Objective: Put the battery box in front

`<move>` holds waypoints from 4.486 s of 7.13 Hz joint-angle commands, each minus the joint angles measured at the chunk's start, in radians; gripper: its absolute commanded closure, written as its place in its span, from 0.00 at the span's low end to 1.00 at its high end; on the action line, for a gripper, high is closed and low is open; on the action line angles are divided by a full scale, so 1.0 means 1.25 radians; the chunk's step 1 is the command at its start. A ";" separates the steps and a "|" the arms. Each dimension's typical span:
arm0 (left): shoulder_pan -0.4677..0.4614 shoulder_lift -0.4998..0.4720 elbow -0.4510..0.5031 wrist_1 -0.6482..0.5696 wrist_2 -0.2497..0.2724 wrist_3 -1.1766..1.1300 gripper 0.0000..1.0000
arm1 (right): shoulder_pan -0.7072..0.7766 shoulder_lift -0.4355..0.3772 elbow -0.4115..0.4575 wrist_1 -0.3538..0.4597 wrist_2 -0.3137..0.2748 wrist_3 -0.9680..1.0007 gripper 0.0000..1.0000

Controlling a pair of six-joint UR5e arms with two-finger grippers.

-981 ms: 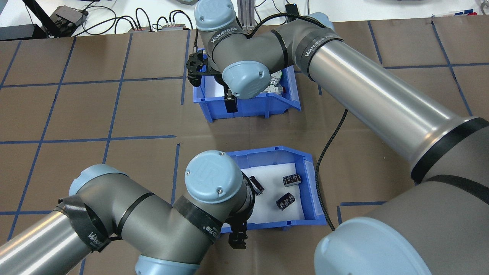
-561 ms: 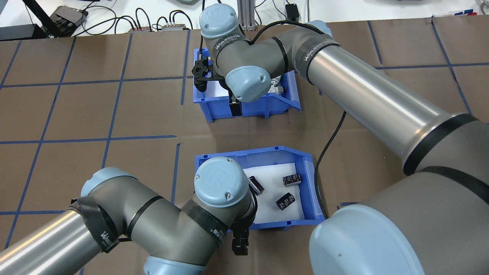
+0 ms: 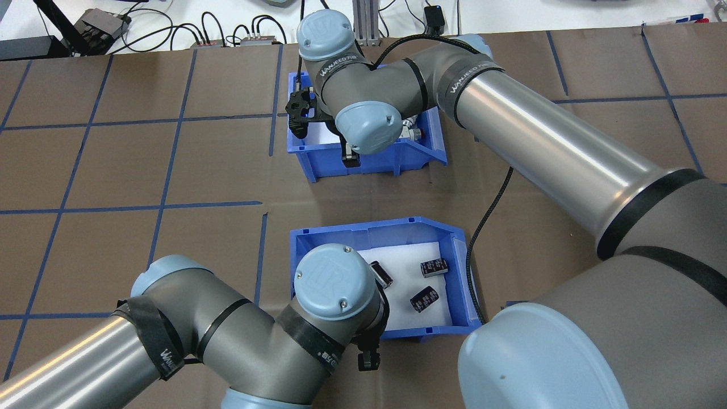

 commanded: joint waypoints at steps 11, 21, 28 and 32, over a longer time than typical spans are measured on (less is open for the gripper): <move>0.487 -0.015 0.233 -0.210 0.001 0.675 1.00 | -0.361 -0.256 0.075 0.086 0.004 -0.367 1.00; 0.256 -0.399 0.538 -0.034 -0.033 0.300 0.96 | -0.549 -0.590 0.564 0.001 0.004 -0.524 1.00; 0.335 -0.231 0.549 -0.359 0.083 0.712 0.01 | -0.349 -0.800 0.782 0.006 0.010 -0.323 1.00; 0.435 -0.144 0.607 -0.514 0.084 1.455 0.01 | -0.121 -0.785 0.780 0.002 0.012 -0.068 1.00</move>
